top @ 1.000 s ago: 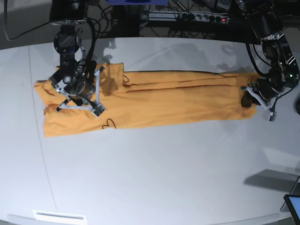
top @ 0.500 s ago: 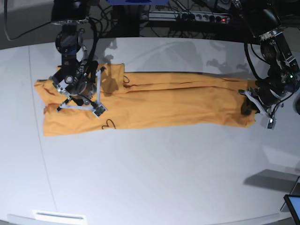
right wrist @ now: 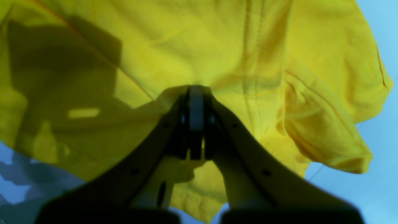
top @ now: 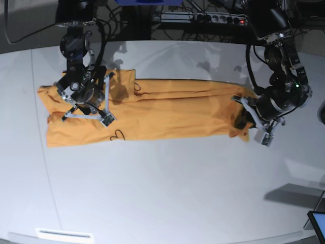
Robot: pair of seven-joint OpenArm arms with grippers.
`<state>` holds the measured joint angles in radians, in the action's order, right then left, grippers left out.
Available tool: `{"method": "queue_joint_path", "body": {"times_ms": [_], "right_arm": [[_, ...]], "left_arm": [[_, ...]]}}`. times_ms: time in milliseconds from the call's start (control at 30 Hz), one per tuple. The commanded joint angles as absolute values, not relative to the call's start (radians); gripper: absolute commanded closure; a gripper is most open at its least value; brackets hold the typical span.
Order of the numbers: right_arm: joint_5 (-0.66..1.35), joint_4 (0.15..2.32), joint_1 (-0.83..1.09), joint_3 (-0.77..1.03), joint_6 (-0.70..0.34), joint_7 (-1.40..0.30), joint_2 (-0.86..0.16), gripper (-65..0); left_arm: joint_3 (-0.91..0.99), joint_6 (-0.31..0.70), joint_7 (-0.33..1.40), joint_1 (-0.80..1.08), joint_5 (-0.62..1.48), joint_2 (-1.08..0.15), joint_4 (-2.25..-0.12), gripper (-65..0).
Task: Fold the T-shirt properly
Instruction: 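Carry the hem end with the left gripper toward the right gripper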
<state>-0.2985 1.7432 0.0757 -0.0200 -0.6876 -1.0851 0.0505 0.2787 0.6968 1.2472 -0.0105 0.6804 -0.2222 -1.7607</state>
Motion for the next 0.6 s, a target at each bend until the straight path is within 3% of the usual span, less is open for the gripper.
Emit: {"method": "queue_joint_path", "body": {"times_ms": [0,567], "right_arm": [[-0.28,1.742,0.081,-0.022,-0.698,-1.093,0.058,0.0],[-0.28,1.742,0.081,-0.024,-0.698,-1.093,0.053,0.0]], "left_arm": [[0.274,0.698,1.228,-0.024,0.694,-0.22,-1.779,0.0],[0.039,0.698,1.228,-0.077,0.694,-0.091,-1.773,0.0]]}}
